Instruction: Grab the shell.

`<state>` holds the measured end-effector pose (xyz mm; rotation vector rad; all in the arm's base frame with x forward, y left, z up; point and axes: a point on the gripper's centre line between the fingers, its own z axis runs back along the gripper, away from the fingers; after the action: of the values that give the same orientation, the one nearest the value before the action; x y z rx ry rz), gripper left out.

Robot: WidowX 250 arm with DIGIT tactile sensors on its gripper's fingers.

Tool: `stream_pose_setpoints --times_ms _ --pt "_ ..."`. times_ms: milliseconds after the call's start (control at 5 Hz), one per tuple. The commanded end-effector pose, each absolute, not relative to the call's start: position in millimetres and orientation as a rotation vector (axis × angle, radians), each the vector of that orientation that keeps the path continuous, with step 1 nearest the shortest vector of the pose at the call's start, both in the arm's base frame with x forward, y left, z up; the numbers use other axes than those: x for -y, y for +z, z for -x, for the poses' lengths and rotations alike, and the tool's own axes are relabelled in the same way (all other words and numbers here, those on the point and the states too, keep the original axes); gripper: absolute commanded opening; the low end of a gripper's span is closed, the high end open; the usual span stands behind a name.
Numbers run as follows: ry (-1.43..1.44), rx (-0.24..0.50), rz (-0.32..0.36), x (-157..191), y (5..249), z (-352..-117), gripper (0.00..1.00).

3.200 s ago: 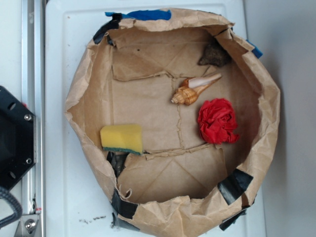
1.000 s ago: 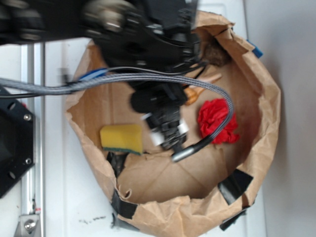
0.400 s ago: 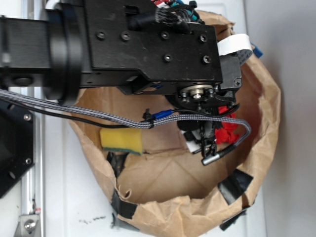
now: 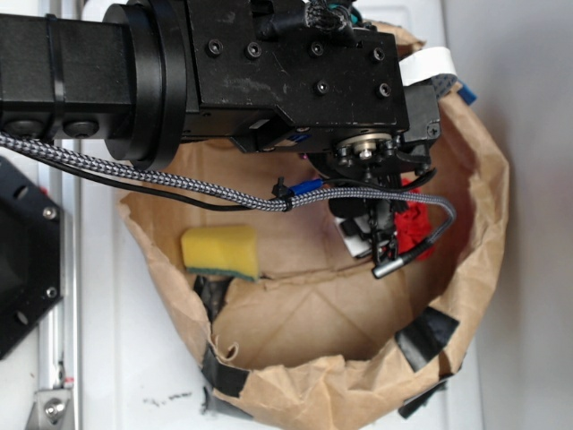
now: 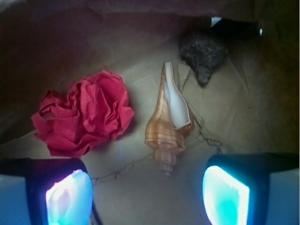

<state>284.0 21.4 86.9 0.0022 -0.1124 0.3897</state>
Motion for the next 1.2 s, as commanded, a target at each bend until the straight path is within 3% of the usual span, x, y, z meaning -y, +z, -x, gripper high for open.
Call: stream_pose_setpoints --times_ms 0,1000 --pt "0.398 0.222 -0.035 -38 78 -287 1.0" --pt "0.383 0.243 -0.079 -52 48 -293 1.0"
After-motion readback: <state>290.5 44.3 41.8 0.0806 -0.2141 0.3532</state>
